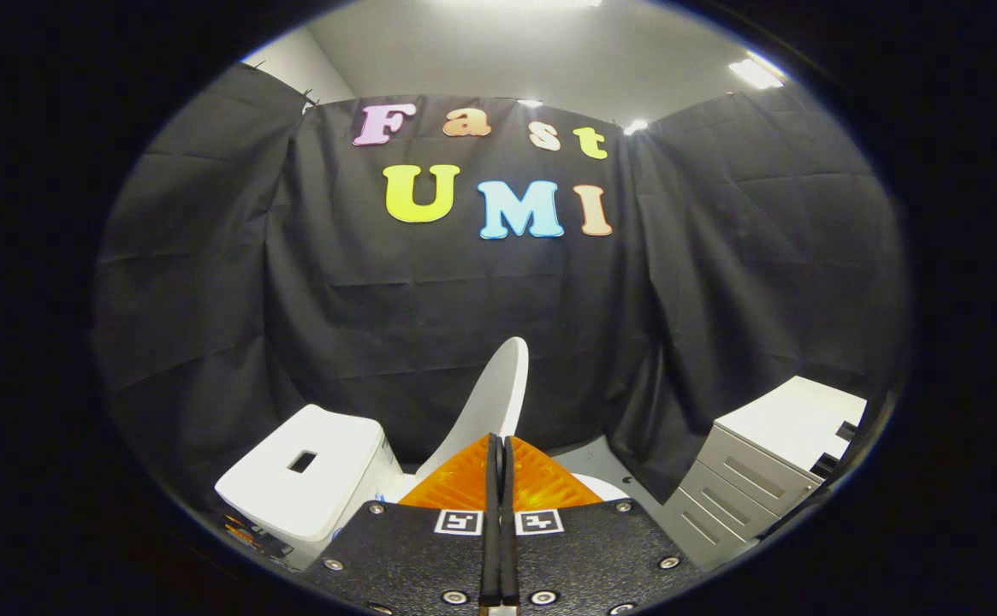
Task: Open the toilet lid.
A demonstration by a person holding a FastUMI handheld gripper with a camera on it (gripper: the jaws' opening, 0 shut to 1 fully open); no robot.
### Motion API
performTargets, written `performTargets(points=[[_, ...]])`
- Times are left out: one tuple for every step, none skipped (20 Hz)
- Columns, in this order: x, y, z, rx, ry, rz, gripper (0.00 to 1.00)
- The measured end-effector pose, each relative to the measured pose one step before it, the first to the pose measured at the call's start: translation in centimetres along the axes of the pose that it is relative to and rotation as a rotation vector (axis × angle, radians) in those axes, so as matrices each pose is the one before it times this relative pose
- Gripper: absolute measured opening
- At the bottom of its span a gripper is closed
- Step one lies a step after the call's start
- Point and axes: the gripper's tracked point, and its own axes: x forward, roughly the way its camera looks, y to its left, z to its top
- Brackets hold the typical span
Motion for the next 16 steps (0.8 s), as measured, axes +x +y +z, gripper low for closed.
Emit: performTargets(points=[[-0.070, 0.385, 0.148, 0.00456, -0.00362, -0.00474, 0.00], [-0.131, 0.462, 0.274, -0.00100, -0.01238, 0.00188, 0.00], [-0.142, 0.630, 0.250, -0.00209, -0.00855, 0.00678, 0.00], [0.047, 0.399, 0.068, 0.00489, -0.00510, 0.00547, 0.00], [-0.075, 0.383, 0.095, 0.00439, -0.00156, 0.00275, 0.00], [0.047, 0.383, 0.155, 0.00274, -0.00078, 0.00206, 0.00], [-0.048, 0.321, 0.059, 0.00382, 0.00051, -0.00079, 0.00], [-0.158, 0.443, 0.150, 0.00328, 0.00083, 0.00442, 0.00], [-0.065, 0.476, 0.169, 0.00166, -0.00064, 0.00540, 0.00], [-0.061, 0.633, 0.233, 0.00411, -0.00527, 0.00836, 0.00], [-0.039, 0.570, 0.091, -0.00840, -0.00269, 0.00702, 0.00], [0.124, 0.663, 0.170, -0.01309, -0.00431, 0.00527, 0.00], [0.021, 0.875, 0.122, -0.01867, -0.00274, 0.00766, 0.00], [-0.030, 0.835, 0.262, -0.02630, -0.00619, 0.01018, 0.00], [-0.045, 0.874, 0.188, -0.02321, -0.00309, 0.00638, 0.00], [0.001, 0.628, 0.143, -0.01177, -0.00249, 0.00046, 0.00]])
